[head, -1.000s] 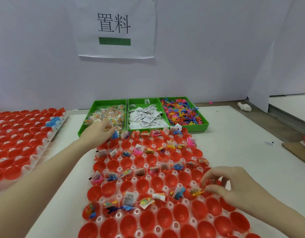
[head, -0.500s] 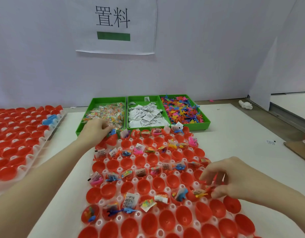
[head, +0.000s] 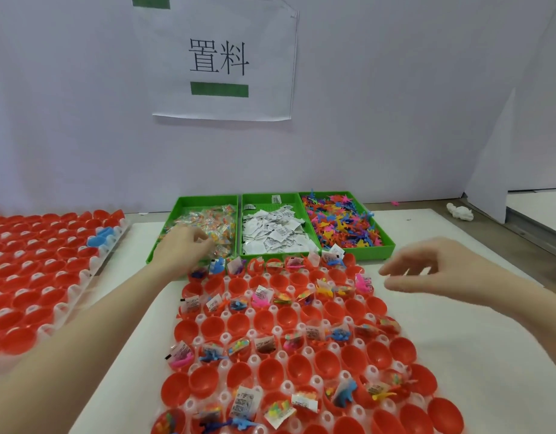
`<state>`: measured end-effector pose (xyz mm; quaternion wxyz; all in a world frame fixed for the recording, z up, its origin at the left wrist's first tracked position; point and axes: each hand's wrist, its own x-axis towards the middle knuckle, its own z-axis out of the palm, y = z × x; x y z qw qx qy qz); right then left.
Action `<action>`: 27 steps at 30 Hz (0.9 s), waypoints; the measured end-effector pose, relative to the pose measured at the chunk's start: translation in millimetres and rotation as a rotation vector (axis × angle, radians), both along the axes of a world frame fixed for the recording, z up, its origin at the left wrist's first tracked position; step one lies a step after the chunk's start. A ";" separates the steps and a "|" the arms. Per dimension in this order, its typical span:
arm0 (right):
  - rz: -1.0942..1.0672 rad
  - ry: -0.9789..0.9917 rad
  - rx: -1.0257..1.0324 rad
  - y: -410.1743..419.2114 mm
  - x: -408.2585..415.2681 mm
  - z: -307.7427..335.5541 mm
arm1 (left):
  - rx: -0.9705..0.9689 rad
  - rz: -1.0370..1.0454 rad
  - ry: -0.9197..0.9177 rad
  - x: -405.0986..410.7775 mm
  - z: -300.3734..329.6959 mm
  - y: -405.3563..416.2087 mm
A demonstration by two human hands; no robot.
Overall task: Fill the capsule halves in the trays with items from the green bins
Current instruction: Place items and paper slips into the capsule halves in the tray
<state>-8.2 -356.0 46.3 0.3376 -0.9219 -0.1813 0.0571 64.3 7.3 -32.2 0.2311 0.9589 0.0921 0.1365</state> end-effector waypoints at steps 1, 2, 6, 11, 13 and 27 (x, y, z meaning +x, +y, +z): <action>-0.058 -0.029 0.053 2.8 17.7 -2.4 | 0.003 0.006 0.019 2.2 -0.6 -0.4; -0.118 -0.057 0.071 5.5 37.3 -8.0 | 0.008 0.016 0.053 4.1 -1.4 -0.4; -0.251 -0.111 -0.064 21.7 103.5 -37.5 | -0.012 0.021 0.122 10.1 -3.4 2.1; -0.236 -0.066 -0.372 37.7 140.6 -71.2 | -0.128 0.034 0.052 6.2 -8.8 11.7; -0.263 -0.104 -0.378 42.3 145.5 -76.0 | -0.180 0.073 0.000 3.1 -10.5 19.3; -0.515 -0.215 -0.134 49.6 153.0 -75.6 | -0.525 0.068 -0.103 -0.8 -7.1 31.3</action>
